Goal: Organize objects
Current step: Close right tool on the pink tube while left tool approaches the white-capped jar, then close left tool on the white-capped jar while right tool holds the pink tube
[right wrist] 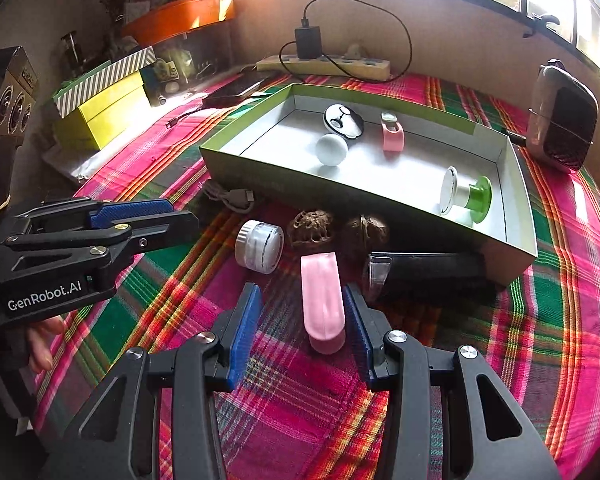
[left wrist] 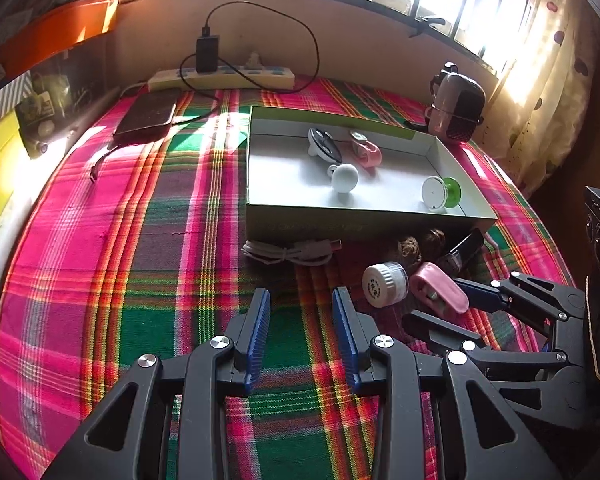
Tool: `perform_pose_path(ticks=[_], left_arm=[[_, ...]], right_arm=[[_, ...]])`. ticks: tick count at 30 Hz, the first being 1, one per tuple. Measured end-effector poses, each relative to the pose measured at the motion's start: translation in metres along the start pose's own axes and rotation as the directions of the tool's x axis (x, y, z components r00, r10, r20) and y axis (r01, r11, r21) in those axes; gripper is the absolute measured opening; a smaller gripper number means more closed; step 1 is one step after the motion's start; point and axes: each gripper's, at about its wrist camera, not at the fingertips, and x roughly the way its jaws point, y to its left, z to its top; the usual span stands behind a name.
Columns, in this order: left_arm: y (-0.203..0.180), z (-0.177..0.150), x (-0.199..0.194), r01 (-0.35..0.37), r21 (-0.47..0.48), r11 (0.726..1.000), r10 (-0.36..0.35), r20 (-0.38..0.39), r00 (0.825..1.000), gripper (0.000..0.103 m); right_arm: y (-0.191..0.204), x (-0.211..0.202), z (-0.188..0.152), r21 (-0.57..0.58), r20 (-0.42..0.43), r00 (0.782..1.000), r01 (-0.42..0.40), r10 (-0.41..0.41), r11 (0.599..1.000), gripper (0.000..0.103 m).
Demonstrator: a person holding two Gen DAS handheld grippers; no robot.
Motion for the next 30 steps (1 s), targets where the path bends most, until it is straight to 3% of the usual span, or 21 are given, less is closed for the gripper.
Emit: perform_pose_path(ticks=[3, 13, 30], left_arm=[[0.001, 0.000, 0.002, -0.001, -0.003, 1.000, 0.001, -0.006, 1.000, 0.030], [-0.004, 0.001, 0.003, 0.023, 0.006, 1.000, -0.023, -0.007, 1.000, 0.030], [-0.034, 0.001, 0.005, 0.094, 0.053, 0.994, -0.093, -0.026, 0.995, 0.031]], right_arm=[[-0.002, 0.000, 0.001, 0.008, 0.002, 1.000, -0.008, 0.008, 1.000, 0.043], [-0.006, 0.001, 0.002, 0.024, 0.002, 0.999, 0.047, -0.047, 0.999, 0.020], [-0.016, -0.009, -0.009, 0.038, 0.002, 0.998, 0.060, -0.060, 0.998, 0.019]])
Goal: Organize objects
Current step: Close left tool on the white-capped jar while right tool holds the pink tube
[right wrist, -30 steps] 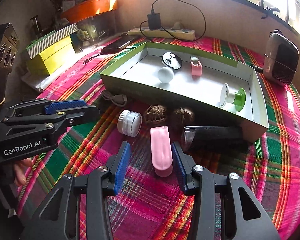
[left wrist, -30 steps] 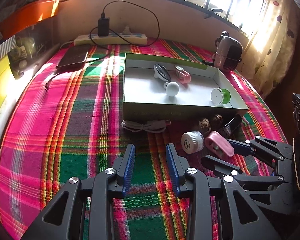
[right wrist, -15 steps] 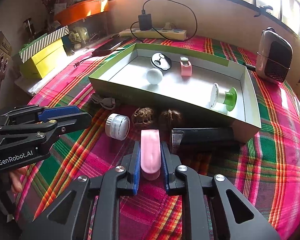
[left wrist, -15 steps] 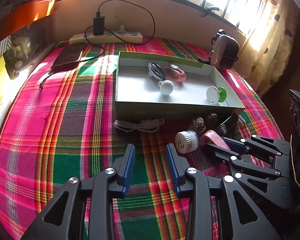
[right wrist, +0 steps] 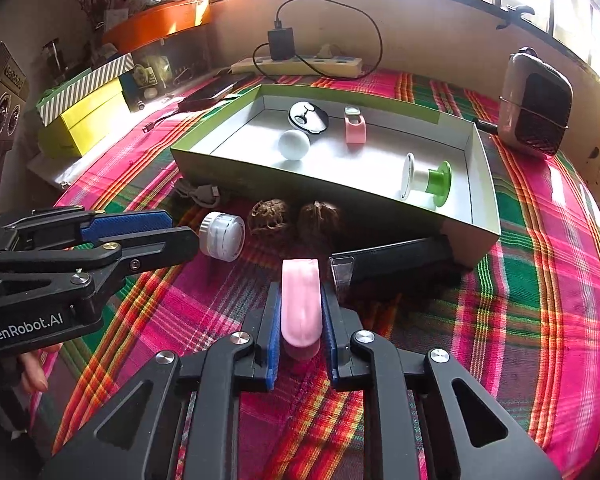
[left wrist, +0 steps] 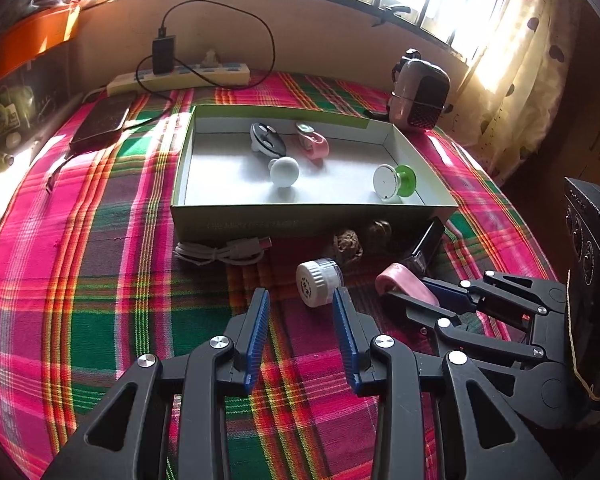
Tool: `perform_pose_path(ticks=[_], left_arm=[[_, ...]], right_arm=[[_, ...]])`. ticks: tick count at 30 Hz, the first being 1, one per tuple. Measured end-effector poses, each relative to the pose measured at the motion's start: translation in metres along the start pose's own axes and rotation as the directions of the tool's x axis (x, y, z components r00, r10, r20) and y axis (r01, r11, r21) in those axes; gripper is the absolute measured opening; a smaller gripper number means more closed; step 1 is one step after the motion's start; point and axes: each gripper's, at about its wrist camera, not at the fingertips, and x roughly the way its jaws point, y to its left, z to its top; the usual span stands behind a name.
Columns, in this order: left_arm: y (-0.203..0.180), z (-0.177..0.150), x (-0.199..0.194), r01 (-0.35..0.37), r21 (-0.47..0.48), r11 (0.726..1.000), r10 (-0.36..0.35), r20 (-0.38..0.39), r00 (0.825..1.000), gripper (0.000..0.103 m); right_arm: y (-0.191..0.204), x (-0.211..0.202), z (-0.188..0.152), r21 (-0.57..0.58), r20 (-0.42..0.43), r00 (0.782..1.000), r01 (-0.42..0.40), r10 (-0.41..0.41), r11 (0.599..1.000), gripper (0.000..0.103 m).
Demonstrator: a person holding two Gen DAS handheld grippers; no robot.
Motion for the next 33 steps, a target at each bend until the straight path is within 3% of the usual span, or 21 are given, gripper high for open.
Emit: perform_pose_path(ticks=[19, 33], left_arm=[[-0.017, 0.011, 0.028, -0.057, 0.031, 0.998, 0.058, -0.044, 0.997, 0.035], [-0.019, 0.014, 0.032, -0.076, 0.041, 0.996, 0.077, -0.032, 0.997, 0.035]], right_arm=[[-0.006, -0.010, -0.011, 0.012, 0.001, 1.000, -0.017, 0.017, 1.000, 0.019], [-0.007, -0.010, -0.012, 0.014, 0.002, 1.000, -0.019, 0.019, 1.000, 0.019]])
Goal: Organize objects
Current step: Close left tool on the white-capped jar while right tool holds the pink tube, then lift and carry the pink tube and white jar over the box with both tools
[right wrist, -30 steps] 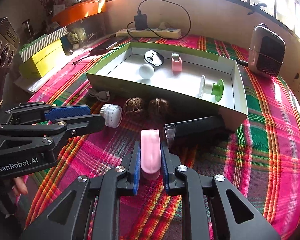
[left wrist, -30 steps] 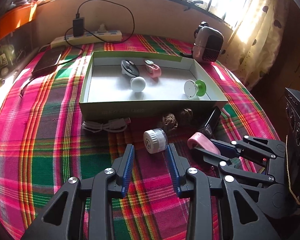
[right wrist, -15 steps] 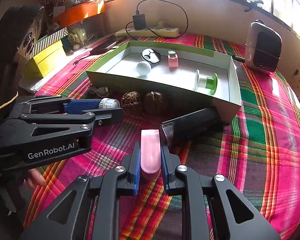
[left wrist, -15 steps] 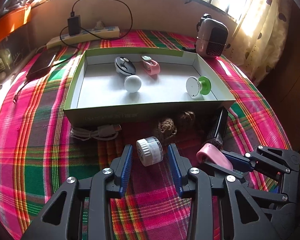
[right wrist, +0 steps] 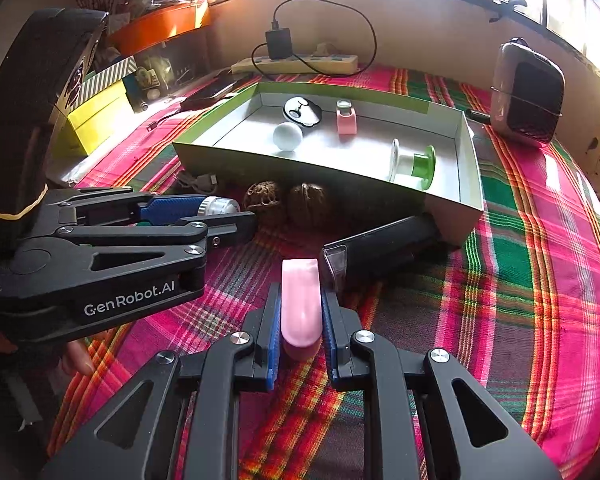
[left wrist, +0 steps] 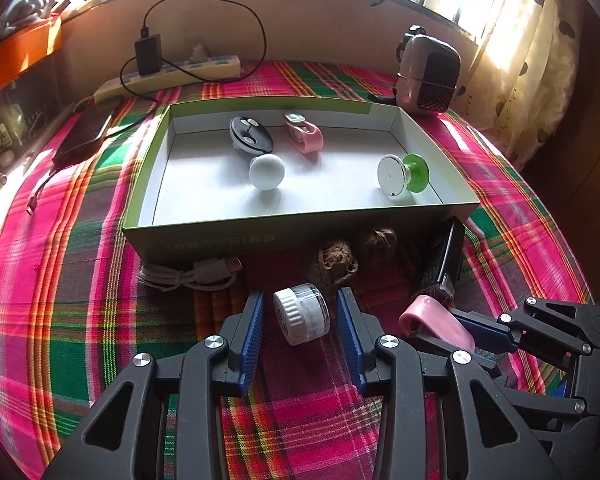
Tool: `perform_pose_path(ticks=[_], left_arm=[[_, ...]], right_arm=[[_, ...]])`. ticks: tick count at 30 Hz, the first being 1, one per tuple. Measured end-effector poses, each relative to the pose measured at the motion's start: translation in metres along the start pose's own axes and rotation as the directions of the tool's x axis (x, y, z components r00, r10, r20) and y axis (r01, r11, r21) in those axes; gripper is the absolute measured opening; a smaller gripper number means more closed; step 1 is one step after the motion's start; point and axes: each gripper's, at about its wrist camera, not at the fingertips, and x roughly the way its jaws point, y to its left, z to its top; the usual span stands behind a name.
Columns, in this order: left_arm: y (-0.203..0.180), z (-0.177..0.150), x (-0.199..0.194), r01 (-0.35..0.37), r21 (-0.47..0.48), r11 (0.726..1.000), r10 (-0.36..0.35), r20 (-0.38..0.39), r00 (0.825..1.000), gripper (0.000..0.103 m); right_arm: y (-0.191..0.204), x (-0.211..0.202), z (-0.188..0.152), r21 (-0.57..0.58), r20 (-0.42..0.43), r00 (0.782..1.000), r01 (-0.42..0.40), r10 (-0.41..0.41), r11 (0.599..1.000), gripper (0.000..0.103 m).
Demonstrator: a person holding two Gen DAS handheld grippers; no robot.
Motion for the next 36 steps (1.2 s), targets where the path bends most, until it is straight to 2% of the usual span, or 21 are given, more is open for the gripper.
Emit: perform_pose_path(ticks=[6, 15, 28, 36], left_arm=[[0.0000, 0.0003, -0.0005, -0.002, 0.002, 1.000, 0.002, 0.000, 1.000, 0.033], [0.0050, -0.0013, -0.0021, -0.020, -0.008, 1.000, 0.020, 0.003, 1.000, 0.017], [0.0049, -0.0019, -0.0022, -0.023, -0.004, 1.000, 0.023, 0.005, 1.000, 0.017], [0.0032, -0.0038, -0.0042, -0.052, 0.013, 0.999, 0.052, 0.020, 0.998, 0.017]], right_arm=[[-0.0001, -0.0001, 0.0000, 0.000, 0.000, 1.000, 0.000, 0.000, 1.000, 0.019], [-0.0003, -0.0001, 0.0003, 0.000, 0.000, 1.000, 0.000, 0.000, 1.000, 0.019], [-0.0006, -0.0001, 0.0004, 0.000, 0.000, 1.000, -0.001, 0.001, 1.000, 0.019], [-0.0006, 0.0000, 0.0002, -0.002, 0.000, 1.000, 0.002, -0.002, 1.000, 0.019]])
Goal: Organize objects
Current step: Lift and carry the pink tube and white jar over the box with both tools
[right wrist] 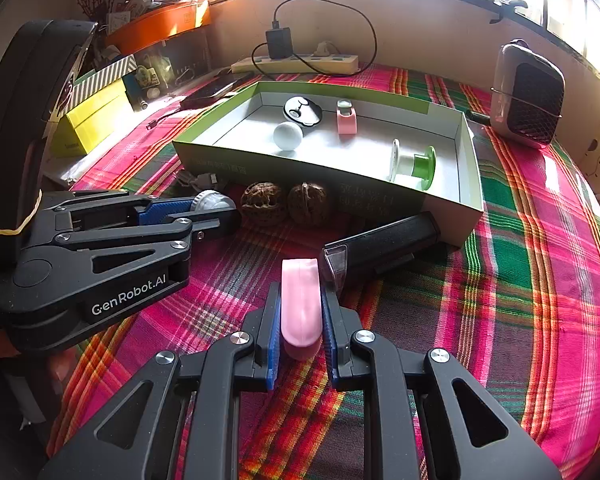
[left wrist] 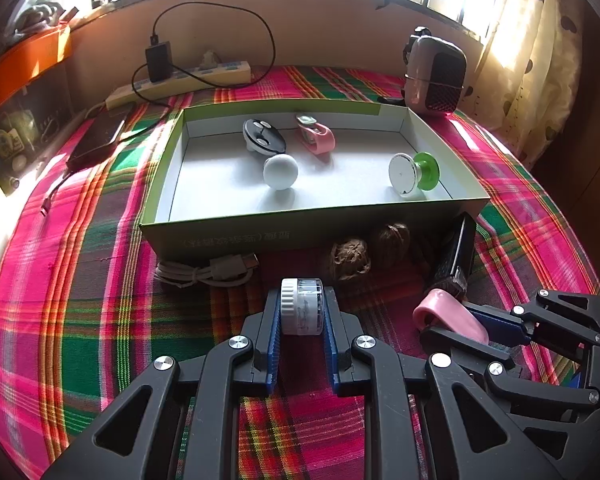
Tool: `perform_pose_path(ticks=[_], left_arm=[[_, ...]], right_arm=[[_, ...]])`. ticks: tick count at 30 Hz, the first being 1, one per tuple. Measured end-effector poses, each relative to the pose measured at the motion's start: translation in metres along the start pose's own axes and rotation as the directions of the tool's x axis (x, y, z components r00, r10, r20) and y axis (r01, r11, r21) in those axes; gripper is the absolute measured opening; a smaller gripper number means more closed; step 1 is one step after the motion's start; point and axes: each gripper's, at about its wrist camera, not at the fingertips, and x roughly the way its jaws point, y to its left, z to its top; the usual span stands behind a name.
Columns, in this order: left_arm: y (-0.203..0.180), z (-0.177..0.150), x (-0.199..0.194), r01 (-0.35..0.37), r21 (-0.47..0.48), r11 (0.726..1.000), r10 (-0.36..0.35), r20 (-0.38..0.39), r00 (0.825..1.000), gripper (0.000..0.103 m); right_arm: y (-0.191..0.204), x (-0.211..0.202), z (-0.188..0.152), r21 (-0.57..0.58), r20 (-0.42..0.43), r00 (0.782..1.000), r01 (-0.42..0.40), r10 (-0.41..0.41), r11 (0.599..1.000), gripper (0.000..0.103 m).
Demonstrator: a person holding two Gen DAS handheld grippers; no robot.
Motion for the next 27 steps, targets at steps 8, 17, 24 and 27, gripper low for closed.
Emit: perform_pose_path(ticks=[8, 17, 24, 27], left_arm=[[-0.001, -0.004, -0.003, -0.017, 0.012, 1.000, 0.017, 0.011, 1.000, 0.017], [-0.001, -0.006, -0.010, -0.041, 0.024, 0.999, 0.040, 0.030, 0.999, 0.017], [0.001, -0.003, -0.018, -0.042, 0.020, 0.999, 0.041, 0.046, 0.998, 0.017], [0.002, -0.001, -0.022, -0.044, 0.019, 0.999, 0.042, 0.056, 0.998, 0.017]], right_arm=[[0.002, 0.001, -0.001, -0.007, 0.000, 1.000, 0.009, -0.009, 1.000, 0.019], [0.005, 0.000, 0.000, -0.011, -0.001, 1.000, -0.004, 0.004, 1.000, 0.019], [0.006, -0.007, 0.004, -0.007, 0.014, 1.000, -0.016, 0.016, 1.000, 0.019], [0.007, -0.011, 0.007, -0.007, 0.023, 0.999, -0.024, 0.024, 1.000, 0.019]])
